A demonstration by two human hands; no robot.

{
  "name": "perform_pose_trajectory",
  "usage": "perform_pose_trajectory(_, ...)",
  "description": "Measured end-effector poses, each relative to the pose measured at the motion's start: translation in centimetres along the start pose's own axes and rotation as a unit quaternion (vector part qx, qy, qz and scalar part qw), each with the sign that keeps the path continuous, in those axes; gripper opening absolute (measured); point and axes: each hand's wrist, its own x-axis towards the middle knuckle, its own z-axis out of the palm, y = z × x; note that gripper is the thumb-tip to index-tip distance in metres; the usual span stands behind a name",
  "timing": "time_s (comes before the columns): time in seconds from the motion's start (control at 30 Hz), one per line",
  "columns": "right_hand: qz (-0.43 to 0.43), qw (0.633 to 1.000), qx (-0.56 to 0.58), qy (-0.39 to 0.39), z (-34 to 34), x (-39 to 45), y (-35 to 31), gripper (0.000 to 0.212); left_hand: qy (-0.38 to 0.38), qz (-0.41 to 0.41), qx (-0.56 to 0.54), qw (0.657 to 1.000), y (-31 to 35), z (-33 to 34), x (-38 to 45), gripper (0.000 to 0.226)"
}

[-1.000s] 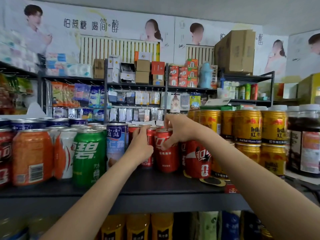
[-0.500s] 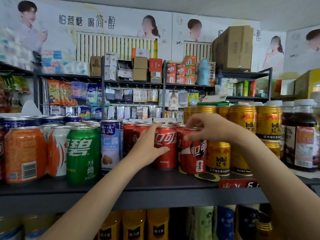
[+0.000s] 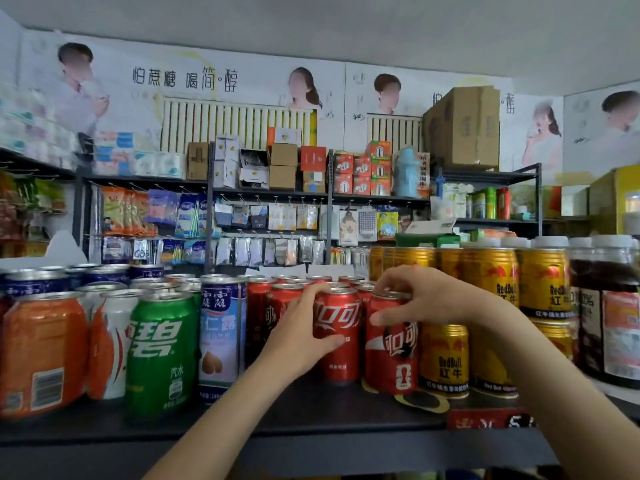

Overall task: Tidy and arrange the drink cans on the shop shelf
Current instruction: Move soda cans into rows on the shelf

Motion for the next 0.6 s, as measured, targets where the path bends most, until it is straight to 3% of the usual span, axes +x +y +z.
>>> perform_pose_trajectory(0.07, -0.011, 0.998, 0.017, 0.062, -1.0, 1.0, 0.2, 0.031, 0.031, 0.018, 0.009, 0.999, 0.1, -0.8, 0.7, 0.060)
perform_pose_trajectory(0.13, 0.001, 0.996, -0.015, 0.084, -1.4, 2.2, 0.1, 0.025, 0.058, 0.038, 0.042, 0.997, 0.6, -1.7, 1.5, 0.042)
perform_pose_trajectory(0.2, 0.009, 0.997, -0.047, 0.054, -1.0, 3.3, -0.4, 0.032, 0.051, 0.033, 0.090, 0.994, 1.1, -2.3, 2.5, 0.035)
perform_pose_trajectory(0.47, 0.034, 0.995, -0.081, -0.037, -0.7, 7.4, -1.5, 0.038, -0.084, -0.033, 0.250, 0.964, 2.4, -2.7, 5.4, 0.048)
perform_pose_trajectory(0.6, 0.026, 0.993, -0.076, -0.088, -0.3, 8.1, -1.5, 0.039, -0.108, -0.041, 0.243, 0.963, 2.5, -3.0, 5.3, 0.056)
